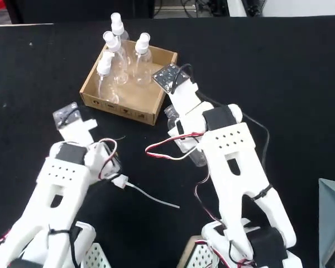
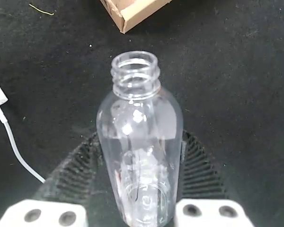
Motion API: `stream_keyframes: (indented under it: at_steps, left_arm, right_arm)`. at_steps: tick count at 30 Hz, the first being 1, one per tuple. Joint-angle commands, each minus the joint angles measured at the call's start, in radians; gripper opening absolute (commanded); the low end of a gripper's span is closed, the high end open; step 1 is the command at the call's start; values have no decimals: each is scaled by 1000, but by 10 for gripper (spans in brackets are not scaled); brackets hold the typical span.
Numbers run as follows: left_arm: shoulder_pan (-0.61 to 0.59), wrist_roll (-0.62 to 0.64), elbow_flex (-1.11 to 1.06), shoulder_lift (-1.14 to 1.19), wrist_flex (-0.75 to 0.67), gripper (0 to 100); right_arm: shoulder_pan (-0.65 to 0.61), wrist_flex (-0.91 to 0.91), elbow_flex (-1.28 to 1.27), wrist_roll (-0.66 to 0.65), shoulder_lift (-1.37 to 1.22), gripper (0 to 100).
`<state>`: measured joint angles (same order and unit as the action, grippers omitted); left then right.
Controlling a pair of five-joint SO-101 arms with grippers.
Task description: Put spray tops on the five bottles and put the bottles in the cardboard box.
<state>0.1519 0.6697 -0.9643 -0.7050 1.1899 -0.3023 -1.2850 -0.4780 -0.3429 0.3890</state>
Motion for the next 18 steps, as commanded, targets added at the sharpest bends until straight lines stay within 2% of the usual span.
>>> stream_keyframes:
  at_steps: [1, 8, 15, 18]
  left_arm:
    - [65, 57, 7, 92, -58, 180]
    - [68, 144, 18, 233, -150, 180]
    - [68, 181, 7, 288, -215, 179]
    - [68, 181, 7, 310, -241, 126]
  right_arm:
    - [31, 25, 5, 8, 76, 100]
    - [31, 25, 5, 8, 76, 100]
    - [31, 29, -5, 8, 77, 100]
    - [31, 63, -31, 8, 82, 100]
